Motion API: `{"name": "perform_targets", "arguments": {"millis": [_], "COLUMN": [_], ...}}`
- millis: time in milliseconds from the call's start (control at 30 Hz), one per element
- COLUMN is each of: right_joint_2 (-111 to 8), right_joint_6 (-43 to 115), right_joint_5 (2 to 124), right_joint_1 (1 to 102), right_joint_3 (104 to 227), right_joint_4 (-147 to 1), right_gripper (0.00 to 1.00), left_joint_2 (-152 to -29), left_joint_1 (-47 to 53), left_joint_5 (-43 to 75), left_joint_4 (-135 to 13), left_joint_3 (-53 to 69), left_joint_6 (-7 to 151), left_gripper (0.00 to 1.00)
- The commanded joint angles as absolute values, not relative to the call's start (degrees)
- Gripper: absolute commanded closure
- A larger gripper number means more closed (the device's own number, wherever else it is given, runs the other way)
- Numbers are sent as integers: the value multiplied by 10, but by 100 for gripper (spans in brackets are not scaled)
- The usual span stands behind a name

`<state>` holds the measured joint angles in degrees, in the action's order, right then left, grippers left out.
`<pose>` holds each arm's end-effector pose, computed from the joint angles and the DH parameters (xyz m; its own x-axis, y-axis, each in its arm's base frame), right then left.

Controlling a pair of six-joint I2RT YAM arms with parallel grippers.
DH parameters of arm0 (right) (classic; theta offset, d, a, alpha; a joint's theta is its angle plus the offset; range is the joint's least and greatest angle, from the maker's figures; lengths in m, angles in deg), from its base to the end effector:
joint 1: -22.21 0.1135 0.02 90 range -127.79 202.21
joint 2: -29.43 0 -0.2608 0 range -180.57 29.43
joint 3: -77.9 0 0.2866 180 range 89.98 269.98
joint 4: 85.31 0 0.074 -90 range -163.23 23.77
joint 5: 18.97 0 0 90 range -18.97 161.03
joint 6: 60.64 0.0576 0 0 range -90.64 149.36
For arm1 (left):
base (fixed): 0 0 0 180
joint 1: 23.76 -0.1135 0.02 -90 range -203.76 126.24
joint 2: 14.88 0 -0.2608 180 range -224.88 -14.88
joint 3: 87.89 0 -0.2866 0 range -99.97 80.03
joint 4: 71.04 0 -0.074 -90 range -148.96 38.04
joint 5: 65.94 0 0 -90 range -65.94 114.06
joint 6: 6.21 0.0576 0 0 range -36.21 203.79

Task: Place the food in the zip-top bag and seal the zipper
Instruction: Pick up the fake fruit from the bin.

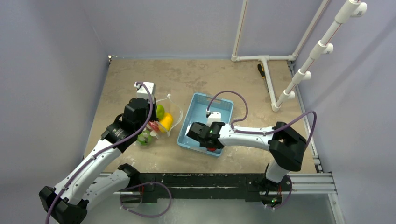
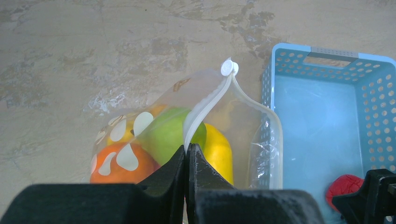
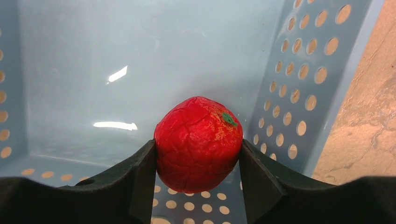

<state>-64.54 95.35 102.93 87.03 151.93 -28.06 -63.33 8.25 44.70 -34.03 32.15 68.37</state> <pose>0.1700 0.2900 0.1561 -0.8251 0.0677 -0.5609 0.0866 0.9962 -0.0071 0.2171 -0.1117 0.3108 -0.4121 -0.0358 -0.9104 0.1211 0.9882 -0.0937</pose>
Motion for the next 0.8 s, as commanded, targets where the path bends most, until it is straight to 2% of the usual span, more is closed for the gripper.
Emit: {"name": "perform_targets", "arguments": {"millis": [0, 333, 767], "right_joint_2": [-637, -596, -611], "right_joint_6": [992, 969, 905], "right_joint_5": [1080, 1107, 1137], "right_joint_1": [868, 867, 866], "right_joint_3": [1537, 1619, 1780], "right_joint_4": [-274, -279, -287], "right_gripper": [83, 82, 81], "left_joint_2": [-634, -637, -637], "left_joint_1": [85, 85, 85], "left_joint_5": [455, 454, 454], "left_joint_4": [-354, -355, -354], "left_joint_3": [320, 320, 320], "left_joint_6": [682, 683, 682], "left_gripper": [100, 100, 100]}}
